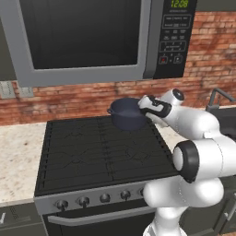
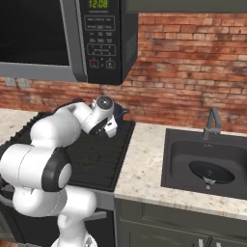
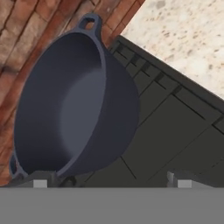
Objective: Move the pot and pan from the stove into the sink.
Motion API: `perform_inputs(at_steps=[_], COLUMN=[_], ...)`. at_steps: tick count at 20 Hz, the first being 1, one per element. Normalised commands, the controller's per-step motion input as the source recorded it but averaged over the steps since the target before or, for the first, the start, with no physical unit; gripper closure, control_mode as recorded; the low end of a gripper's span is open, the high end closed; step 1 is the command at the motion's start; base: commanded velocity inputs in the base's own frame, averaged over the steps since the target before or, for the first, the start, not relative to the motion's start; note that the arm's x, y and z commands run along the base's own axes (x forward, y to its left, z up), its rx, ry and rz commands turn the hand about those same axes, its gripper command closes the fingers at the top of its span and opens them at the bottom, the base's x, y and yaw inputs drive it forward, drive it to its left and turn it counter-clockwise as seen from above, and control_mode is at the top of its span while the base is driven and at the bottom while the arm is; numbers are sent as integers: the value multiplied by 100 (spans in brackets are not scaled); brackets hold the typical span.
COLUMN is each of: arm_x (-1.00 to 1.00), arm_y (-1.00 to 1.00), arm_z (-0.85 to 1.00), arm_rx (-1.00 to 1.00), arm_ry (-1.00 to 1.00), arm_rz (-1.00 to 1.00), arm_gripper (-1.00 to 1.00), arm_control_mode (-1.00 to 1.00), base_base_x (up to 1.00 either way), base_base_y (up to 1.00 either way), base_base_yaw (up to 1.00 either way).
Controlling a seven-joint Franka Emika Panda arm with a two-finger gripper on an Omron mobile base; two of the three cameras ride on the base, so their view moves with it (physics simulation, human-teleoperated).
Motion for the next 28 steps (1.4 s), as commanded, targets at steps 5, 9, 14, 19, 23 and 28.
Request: perform_inputs(at_steps=[5,9,14,19,23,28], arm_x=[22,37,39,38,30,19], arm_y=[0,0,0,0,1,0], arm_z=[-20,-13,-11,-15,-23,-26], arm_rx=[-1,0,0,0,0,-1], arm_ry=[-3,-3,-4,-2,0,-2], arm_rz=[0,0,0,0,0,0], arm_gripper=[-100,-100,-100,-100,-100,-100], arm_control_mode=[-100,-100,-100,-100,-100,-100], base_base_x=[0,0,0,0,0,0], base_base_y=[0,0,0,0,0,0], base_base_yaw=[0,0,0,0,0,0])
